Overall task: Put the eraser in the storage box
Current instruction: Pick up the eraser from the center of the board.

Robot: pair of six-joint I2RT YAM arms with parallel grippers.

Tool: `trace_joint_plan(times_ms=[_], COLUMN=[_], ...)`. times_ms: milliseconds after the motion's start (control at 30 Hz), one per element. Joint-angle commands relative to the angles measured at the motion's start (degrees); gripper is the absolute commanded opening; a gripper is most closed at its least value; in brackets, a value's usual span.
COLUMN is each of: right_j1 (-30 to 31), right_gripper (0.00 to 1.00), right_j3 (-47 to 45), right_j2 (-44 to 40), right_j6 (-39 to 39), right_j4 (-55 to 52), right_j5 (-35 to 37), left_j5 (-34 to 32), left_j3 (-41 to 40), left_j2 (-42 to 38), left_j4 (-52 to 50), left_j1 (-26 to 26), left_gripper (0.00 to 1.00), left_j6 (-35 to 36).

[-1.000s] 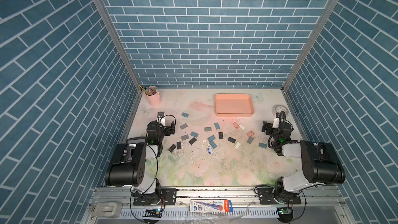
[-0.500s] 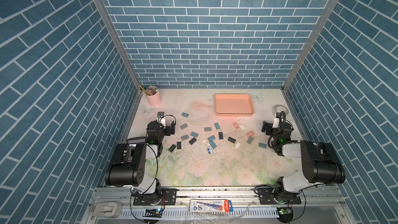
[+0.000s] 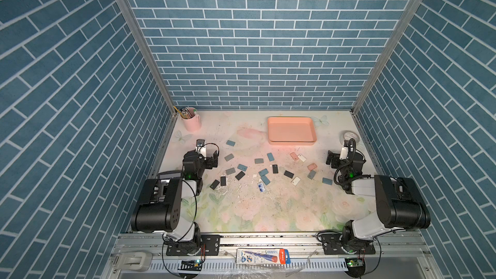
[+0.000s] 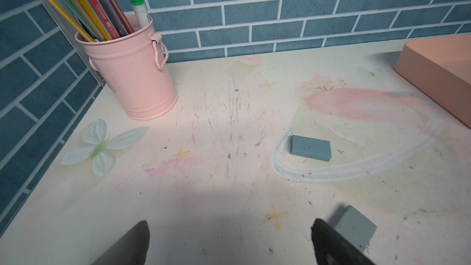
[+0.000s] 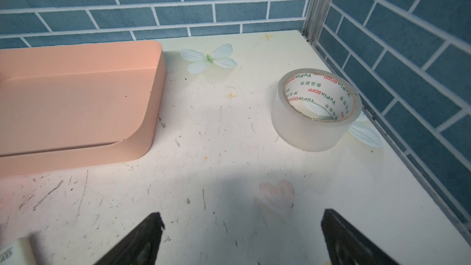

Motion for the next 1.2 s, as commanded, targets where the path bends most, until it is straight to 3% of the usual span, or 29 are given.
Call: trace_joint_plan(times_ms=[0, 367, 433, 500, 600, 667, 733, 767, 800, 833, 867, 900, 967, 1033, 1167], right_j1=[0.01, -0.18, 0.61, 0.61, 0.68, 0.64, 0.59, 0.31, -0.22, -1.26, -1.56, -1.40, -1.12, -0.69, 2.56], right_gripper=[0.99, 0.99, 0.99, 0.99, 0.99, 0.99, 0.99, 0.99, 0.98, 0.97, 0.94, 0.99, 0.99, 0.99, 0.98], right_j3=[0.85, 0.86, 0.98, 2.06, 2.52, 3.01, 4.19, 4.29, 3.81, 2.52, 1.76, 2.57, 7.90, 14.24, 20.97], right_j2=[0.60, 0.45, -2.73, -9.28, -16.40, -20.44, -25.32, -27.25, -29.27, -30.47, -30.76, -30.60, -28.22, -24.25, -19.00], right_j6=[-0.37, -0.15, 0.61, 3.11, 6.48, 11.79, 17.77, 22.30, 28.91, 30.84, 29.74, 29.24, 31.21, 30.41, 27.73], right_j4=[1.17, 1.12, -1.19, -8.45, -13.29, -16.53, -23.07, -25.80, -28.29, -26.83, -23.61, -24.08, -36.08, -49.37, -65.90], right_j5=[-0.32, 0.18, 4.65, 11.37, 15.71, 18.43, 19.38, 20.87, 20.73, 14.53, 8.62, 5.19, 5.19, 5.08, 6.57], left_j5=[-1.61, -1.20, -3.30, -9.74, -10.94, -11.55, -13.66, -12.62, -8.74, -4.93, -2.88, -2.54, -2.46, 1.00, -0.49], left_j3=[1.12, 0.14, 0.98, 3.48, 4.12, 3.44, 4.23, 5.17, 7.06, 9.86, 12.95, 17.03, 23.64, 27.60, 32.15], left_j2=[0.43, -1.51, -7.96, -15.03, -22.04, -23.69, -24.80, -25.03, -25.25, -25.15, -25.01, -24.62, -23.25, -22.03, -18.81], left_j4=[-0.11, 0.96, -6.44, -17.55, -20.48, -17.65, -21.24, -22.72, -24.25, -27.71, -32.93, -40.68, -52.36, -57.39, -64.66], left_j1=[-0.54, 1.18, 0.89, -0.25, -0.23, -0.10, 0.36, 0.47, 0.40, 0.20, -0.36, -1.39, -3.50, -6.60, -14.98], left_gripper=[1.00, 1.00, 0.99, 1.00, 1.00, 1.00, 1.00, 1.00, 1.00, 1.00, 1.00, 1.00, 1.00, 1.00, 1.00], left_j6=[0.07, -1.88, -2.06, -4.99, -18.18, -31.70, -50.01, -53.11, -52.60, -50.44, -48.79, -47.34, -44.76, -41.08, -40.91])
